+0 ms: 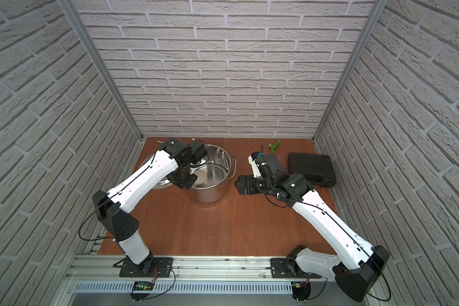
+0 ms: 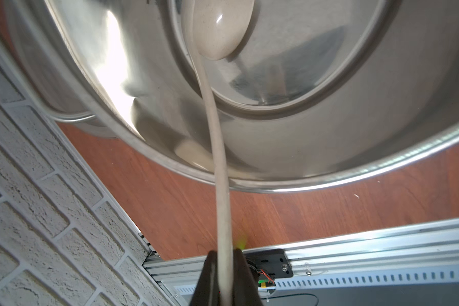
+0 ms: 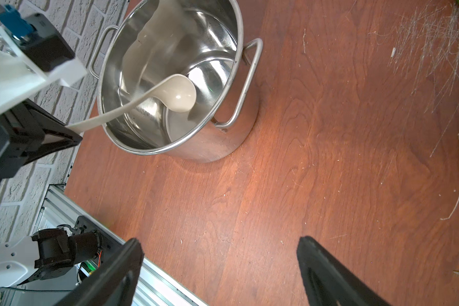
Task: Stir the soup with a spoon
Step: Stir the soup in the pan with a stick.
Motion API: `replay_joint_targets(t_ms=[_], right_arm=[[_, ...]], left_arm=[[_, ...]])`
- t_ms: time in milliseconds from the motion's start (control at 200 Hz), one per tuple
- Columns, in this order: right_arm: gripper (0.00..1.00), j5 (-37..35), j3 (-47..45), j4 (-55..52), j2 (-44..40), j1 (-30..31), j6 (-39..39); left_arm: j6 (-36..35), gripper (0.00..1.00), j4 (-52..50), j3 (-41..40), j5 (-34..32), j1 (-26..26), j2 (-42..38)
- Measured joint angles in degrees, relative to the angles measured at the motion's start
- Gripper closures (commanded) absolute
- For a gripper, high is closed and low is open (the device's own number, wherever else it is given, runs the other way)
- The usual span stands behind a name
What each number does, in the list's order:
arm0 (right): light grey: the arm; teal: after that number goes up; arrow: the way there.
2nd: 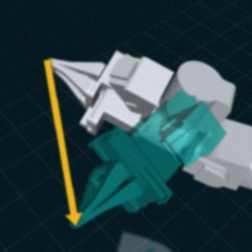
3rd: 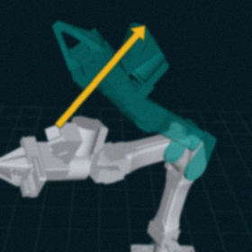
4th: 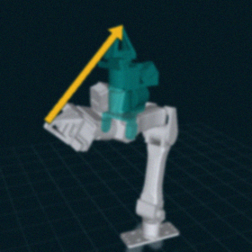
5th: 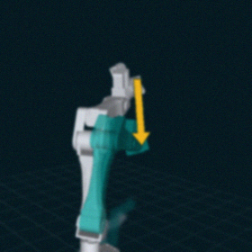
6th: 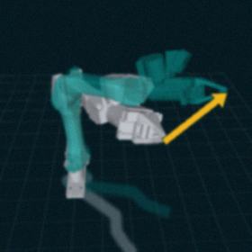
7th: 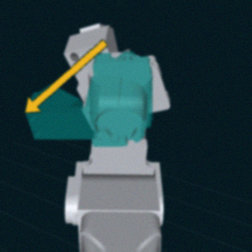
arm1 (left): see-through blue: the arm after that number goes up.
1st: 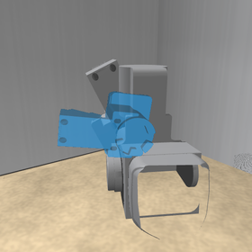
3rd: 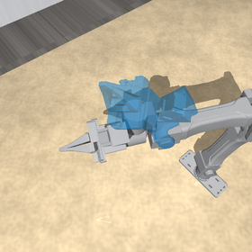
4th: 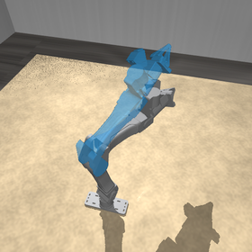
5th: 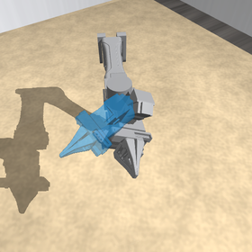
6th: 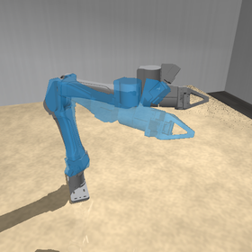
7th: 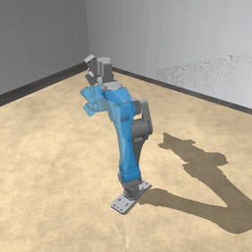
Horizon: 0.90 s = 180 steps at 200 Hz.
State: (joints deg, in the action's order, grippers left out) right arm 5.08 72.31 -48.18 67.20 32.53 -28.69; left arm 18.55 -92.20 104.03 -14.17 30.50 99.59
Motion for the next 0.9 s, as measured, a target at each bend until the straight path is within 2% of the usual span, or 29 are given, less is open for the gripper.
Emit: replay_joint_targets(t_ms=[120, 250, 395, 495, 645, 735, 900], right_arm=[[0.06, 0.20, 0.02, 0.07, 0.20, 0.00, 0.00], [0.06, 0.15, 0.04, -0.02, 0.13, 0.00, 0.00], [0.06, -0.26, 0.04, -0.70, -0.90, 0.00, 0.02], [0.06, -0.90, 0.04, -1.49, -2.34, 0.00, 0.09], [0.06, -1.51, -0.02, -1.79, -4.37, 0.00, 0.09], [0.06, -1.51, -0.39, -1.77, -4.79, 0.00, 0.02], [0.06, -1.18, -1.09, -1.73, -4.63, 0.00, 0.00]], left_arm=[[-0.70, 1.00, 0.04, 2.14, -1.66, -2.21, 1.38], [-1.36, 1.00, 0.09, 8.17, -2.14, -2.12, 5.55], [-1.88, 1.00, 0.09, 14.75, -1.64, -0.26, 11.28], [-1.90, 1.00, 0.17, 16.50, -0.68, 2.14, 13.31], [-1.49, 1.00, 0.28, 14.67, 0.96, 5.62, 12.92], [-0.37, 1.00, 0.92, 8.96, 2.12, 7.28, 10.62], [1.40, 1.00, 1.33, 0.44, 1.99, 7.32, 4.09]])
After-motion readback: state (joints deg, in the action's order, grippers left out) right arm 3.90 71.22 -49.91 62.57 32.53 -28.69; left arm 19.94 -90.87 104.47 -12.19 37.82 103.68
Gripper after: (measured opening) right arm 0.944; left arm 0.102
